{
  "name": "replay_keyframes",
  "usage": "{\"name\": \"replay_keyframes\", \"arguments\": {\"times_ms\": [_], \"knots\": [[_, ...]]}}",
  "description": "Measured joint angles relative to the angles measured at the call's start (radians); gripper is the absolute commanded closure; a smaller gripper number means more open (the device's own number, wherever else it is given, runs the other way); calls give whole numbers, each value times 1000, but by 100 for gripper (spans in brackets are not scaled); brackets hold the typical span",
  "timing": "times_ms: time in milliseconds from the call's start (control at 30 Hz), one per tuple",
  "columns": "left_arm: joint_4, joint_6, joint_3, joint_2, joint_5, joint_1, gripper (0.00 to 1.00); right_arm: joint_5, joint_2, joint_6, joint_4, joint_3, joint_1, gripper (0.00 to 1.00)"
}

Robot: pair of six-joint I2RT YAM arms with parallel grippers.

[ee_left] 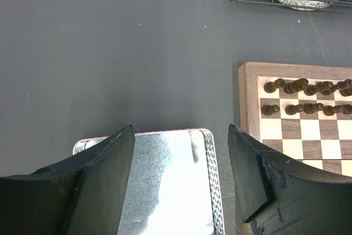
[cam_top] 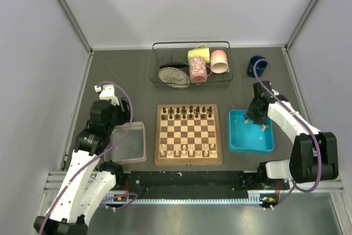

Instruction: Set up the chess pieces on the board

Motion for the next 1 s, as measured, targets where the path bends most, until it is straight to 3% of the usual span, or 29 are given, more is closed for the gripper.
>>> {"name": "replay_keyframes", "arguments": {"times_ms": [333,567,767,1000], "knots": [[3,5,-2,0,0,-1,27,-34,55,-9,119,-41,0,62],[3,5,-2,0,0,-2,27,-34,95,-14,158,-41,-2,68],[3,5,-2,0,0,-2,27,-34,117,-18,175,-42,-2,78],[3,5,-2,0,0,-2,27,-33,121,-26,183,-42,-2,97]]}}
